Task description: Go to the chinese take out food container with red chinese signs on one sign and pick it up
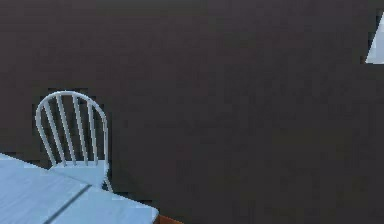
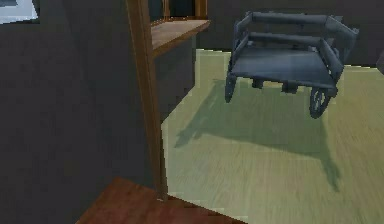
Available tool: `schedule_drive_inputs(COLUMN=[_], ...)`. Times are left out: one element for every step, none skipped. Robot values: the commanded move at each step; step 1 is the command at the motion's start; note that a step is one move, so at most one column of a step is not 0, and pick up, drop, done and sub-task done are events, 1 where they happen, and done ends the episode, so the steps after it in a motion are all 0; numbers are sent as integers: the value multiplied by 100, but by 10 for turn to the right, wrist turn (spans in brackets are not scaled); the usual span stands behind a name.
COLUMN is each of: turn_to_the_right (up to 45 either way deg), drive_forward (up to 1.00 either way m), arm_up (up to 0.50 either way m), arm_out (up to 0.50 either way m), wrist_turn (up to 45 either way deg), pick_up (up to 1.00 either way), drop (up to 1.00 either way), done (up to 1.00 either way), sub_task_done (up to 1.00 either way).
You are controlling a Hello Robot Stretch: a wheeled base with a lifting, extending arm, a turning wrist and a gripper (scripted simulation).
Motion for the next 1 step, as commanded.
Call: schedule_drive_inputs(turn_to_the_right=[0], drive_forward=[15], arm_up=[0], arm_out=[0], wrist_turn=[0], pick_up=[0], drop=[0], done=[0], sub_task_done=[0])
